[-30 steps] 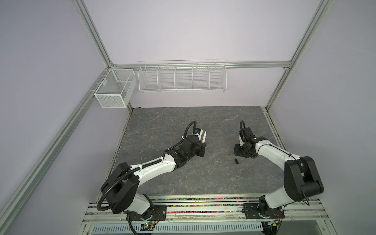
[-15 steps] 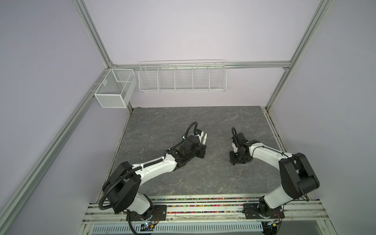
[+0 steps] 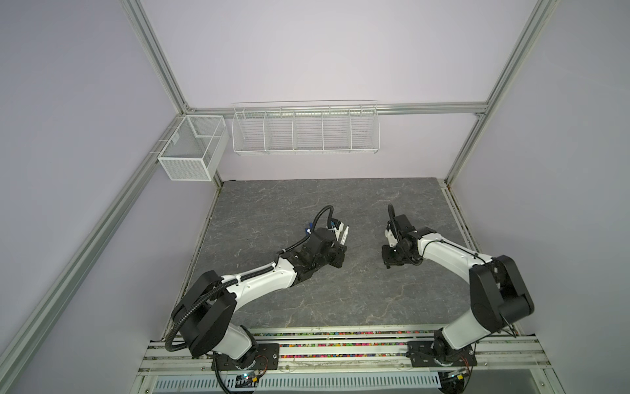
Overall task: Insert the pens into the pen caps
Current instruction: 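Lift the black cap with the right gripper and swing it above the marker tip, then lower the black cap onto the white marker tip with the right gripper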
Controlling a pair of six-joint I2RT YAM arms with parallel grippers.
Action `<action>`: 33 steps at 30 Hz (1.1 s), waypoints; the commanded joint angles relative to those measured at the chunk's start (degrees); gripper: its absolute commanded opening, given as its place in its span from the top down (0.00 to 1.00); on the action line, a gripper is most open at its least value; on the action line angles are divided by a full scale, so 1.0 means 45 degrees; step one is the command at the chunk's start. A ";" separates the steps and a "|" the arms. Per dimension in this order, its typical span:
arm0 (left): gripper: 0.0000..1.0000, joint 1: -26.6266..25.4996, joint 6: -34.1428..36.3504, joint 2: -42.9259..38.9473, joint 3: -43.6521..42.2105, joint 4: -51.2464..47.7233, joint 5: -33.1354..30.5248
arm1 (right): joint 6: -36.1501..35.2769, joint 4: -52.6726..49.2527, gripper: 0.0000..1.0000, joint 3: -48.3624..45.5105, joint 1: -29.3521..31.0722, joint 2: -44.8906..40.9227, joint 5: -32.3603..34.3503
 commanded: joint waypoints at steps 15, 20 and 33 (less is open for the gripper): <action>1.00 -0.0999 0.1125 -0.0571 -0.0324 0.1653 0.0979 | 0.1924 0.4670 0.93 0.1871 0.0438 -0.2442 -0.5674; 1.00 -0.1019 0.1141 -0.0679 -0.0338 0.1823 0.0858 | 0.1771 0.4516 0.93 0.1796 0.0511 -0.2408 -0.5753; 1.00 -0.1019 0.1154 -0.0832 -0.0460 0.2162 0.0671 | 0.1266 0.4065 0.93 0.1637 0.0556 -0.2457 -0.5507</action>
